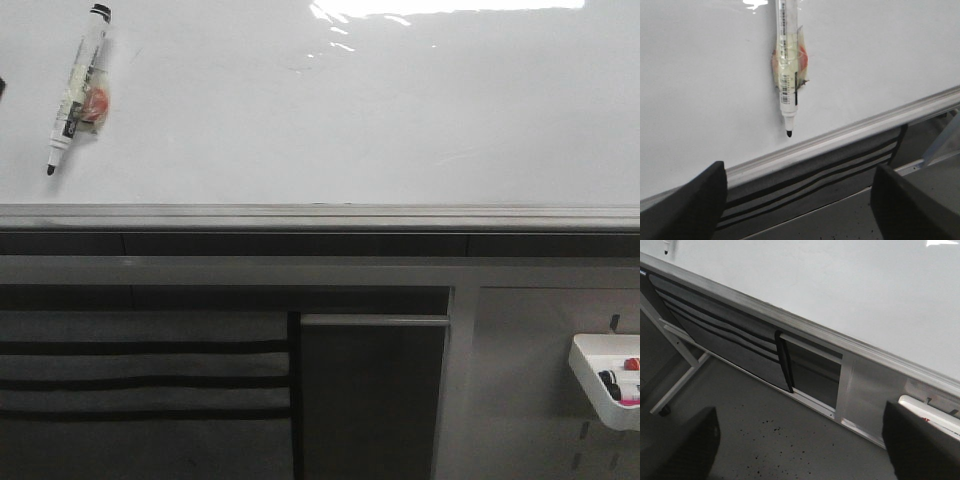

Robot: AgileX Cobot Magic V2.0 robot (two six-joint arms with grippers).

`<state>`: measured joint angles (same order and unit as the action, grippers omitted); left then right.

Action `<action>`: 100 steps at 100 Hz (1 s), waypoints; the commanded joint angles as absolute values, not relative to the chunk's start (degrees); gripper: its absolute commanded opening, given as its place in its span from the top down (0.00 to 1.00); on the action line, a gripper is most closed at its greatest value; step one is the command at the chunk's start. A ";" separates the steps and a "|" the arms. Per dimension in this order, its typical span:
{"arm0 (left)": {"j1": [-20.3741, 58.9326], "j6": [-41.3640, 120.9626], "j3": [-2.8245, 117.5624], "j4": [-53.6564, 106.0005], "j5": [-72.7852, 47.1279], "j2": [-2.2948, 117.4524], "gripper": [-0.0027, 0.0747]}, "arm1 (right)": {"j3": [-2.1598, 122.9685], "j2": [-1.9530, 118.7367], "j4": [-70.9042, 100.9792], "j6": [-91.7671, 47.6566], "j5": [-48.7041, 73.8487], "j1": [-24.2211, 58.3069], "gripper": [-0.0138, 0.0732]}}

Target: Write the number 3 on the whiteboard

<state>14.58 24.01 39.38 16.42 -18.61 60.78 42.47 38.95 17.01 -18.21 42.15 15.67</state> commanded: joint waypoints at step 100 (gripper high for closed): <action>17.80 24.15 49.91 14.83 -0.98 82.20 0.71 | 44.44 39.41 18.02 -19.04 37.88 15.73 0.16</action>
<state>17.40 24.15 48.04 14.70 -4.80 83.59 42.47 39.09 17.01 -18.33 41.92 15.67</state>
